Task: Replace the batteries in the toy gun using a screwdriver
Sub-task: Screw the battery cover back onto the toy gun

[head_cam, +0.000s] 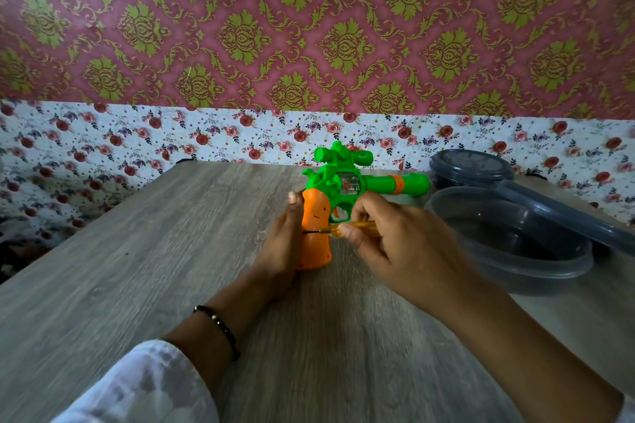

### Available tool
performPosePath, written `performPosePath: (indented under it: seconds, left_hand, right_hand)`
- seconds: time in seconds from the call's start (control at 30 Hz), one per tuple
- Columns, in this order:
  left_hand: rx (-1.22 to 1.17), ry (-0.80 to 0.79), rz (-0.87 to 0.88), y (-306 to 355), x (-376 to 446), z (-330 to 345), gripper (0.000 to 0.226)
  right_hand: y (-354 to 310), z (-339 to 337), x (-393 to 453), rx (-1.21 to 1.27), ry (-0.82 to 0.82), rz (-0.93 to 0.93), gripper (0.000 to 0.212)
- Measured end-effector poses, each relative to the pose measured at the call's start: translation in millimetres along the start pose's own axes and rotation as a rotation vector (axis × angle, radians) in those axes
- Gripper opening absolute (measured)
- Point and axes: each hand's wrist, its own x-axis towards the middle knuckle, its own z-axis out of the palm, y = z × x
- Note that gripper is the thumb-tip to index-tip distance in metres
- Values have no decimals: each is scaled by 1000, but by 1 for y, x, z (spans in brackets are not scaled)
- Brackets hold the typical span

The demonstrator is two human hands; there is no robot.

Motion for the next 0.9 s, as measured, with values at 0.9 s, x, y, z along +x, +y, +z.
performPosePath:
  seconds: [0.9]
  left_hand:
    - [-4,-18,-34,-2,4,-2,59]
  right_hand:
    - [0,-6,3,-145,-52,-43,45]
